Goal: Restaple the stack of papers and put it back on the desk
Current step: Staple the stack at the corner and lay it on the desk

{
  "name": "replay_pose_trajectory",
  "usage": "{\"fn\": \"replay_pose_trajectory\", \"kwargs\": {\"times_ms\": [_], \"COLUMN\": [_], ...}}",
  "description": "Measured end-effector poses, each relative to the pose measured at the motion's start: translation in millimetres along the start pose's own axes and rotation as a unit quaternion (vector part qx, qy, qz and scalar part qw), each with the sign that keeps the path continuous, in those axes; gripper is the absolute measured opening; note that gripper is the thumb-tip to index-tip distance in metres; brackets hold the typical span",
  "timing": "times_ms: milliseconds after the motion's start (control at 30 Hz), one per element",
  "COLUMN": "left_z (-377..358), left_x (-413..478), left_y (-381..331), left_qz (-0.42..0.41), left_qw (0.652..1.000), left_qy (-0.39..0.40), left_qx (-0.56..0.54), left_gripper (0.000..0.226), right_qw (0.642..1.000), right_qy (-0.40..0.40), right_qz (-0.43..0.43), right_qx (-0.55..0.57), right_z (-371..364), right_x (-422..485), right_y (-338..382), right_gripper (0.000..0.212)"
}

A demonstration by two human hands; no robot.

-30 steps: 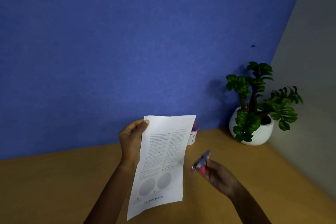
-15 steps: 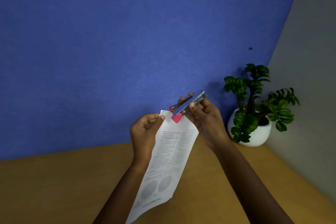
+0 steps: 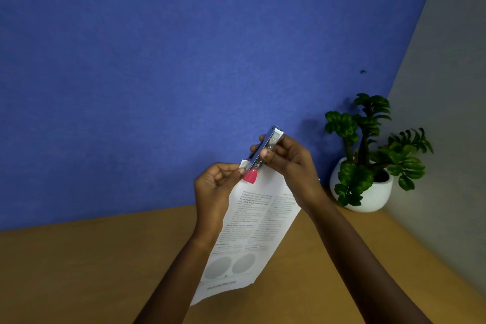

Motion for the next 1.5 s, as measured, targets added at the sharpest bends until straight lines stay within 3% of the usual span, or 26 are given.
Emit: {"fn": "replay_pose_trajectory", "kwargs": {"times_ms": [400,533,667,833,933,1100,1233,1333,1433,1500], "left_z": [0.9,0.2,-2.1,-5.9,-6.6,0.8,6.9,15.9,23.0,23.7], "left_x": [-2.8,-4.6,-3.4,-5.7,-7.1,2.2,6.8,11.4,11.6,11.8], "left_y": [2.4,4.7,3.8,11.3,14.4,22.9,32.4,42.7,50.0,53.4], "left_qz": [0.021,0.071,-0.003,-0.072,-0.062,-0.031,-0.013,0.004,0.017,0.031], "left_qw": [0.999,0.994,0.988,0.987,0.991,0.974,0.989,0.993,0.994,0.994], "left_qy": [0.024,0.079,0.136,0.074,0.063,0.148,0.040,-0.005,-0.033,-0.052], "left_qx": [0.004,-0.017,0.077,0.120,0.101,0.169,0.143,0.115,0.102,0.086], "left_gripper": [0.012,0.013,0.008,0.009,0.005,0.041,0.043,0.018,0.017,0.019], "right_qw": [0.995,0.994,0.994,0.991,0.990,0.994,0.991,0.977,0.945,0.908], "right_qy": [-0.030,-0.040,-0.032,-0.053,-0.048,-0.032,-0.088,-0.172,-0.221,-0.229], "right_qz": [-0.014,-0.006,0.009,0.030,0.037,0.002,0.060,0.088,0.065,0.000], "right_qx": [-0.099,-0.102,-0.101,-0.115,-0.125,-0.103,-0.085,-0.095,-0.230,-0.351], "right_z": [-7.2,-7.5,-7.8,-10.2,-12.0,-6.1,3.0,26.4,57.4,77.6], "right_x": [-2.9,-4.2,-4.8,-5.4,-4.8,-2.1,-4.3,-9.3,-22.5,-34.5], "right_y": [1.1,0.7,-0.5,-6.7,-8.6,-13.6,-22.0,-32.7,-57.7,-86.2], "right_gripper": [0.020,0.020,0.027,0.031,0.031,0.022,0.024,0.022,0.007,0.012]}}
Point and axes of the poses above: each hand's wrist, its own x-axis towards the middle knuckle, its own z-axis out of the back of the hand, y = z × x, the point moved 1 cm from there along x, towards the middle knuckle, and after that the axes turned 4 degrees about x, right-handed, at the moved point
